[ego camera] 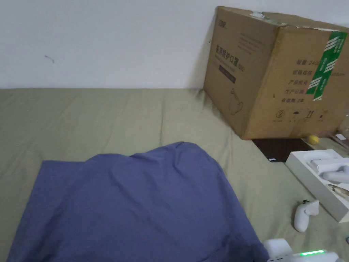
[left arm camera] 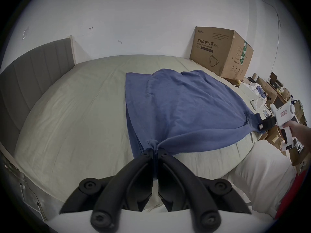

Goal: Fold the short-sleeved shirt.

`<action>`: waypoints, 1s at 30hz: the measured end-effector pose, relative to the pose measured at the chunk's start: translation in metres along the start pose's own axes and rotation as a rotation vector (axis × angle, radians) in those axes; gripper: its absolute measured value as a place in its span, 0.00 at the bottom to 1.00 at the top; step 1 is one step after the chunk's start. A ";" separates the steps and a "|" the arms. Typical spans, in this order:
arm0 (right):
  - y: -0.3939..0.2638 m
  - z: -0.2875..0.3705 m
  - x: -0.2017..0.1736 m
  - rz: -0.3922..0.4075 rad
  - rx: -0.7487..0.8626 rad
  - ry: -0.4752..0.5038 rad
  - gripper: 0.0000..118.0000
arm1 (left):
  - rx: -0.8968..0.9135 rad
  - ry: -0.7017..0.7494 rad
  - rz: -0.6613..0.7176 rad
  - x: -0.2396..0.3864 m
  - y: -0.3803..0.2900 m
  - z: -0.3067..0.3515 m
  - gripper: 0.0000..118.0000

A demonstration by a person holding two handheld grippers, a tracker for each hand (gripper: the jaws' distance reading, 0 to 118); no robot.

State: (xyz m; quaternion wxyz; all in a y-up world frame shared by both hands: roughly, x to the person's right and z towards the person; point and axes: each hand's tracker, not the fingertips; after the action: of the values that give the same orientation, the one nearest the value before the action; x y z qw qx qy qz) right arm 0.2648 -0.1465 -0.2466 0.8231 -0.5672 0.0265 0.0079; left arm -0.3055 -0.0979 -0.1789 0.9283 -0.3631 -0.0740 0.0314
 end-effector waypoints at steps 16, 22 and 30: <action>0.002 0.077 0.015 -0.091 0.207 0.169 0.05 | -0.023 0.021 0.051 -0.001 0.014 0.011 0.03; 0.073 0.092 0.011 -0.152 0.330 0.214 0.05 | 0.044 0.009 0.202 -0.021 0.078 -0.023 0.03; 0.209 -0.005 0.008 -0.278 0.203 0.152 0.06 | -0.028 0.047 0.231 -0.046 0.152 -0.140 0.03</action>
State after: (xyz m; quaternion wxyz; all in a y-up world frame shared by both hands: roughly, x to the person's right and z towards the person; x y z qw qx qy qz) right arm 0.2633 -0.0767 -0.4438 0.8650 -0.4783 0.0110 -0.1515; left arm -0.3296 -0.0850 -0.3891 0.9148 -0.3828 -0.0103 0.1287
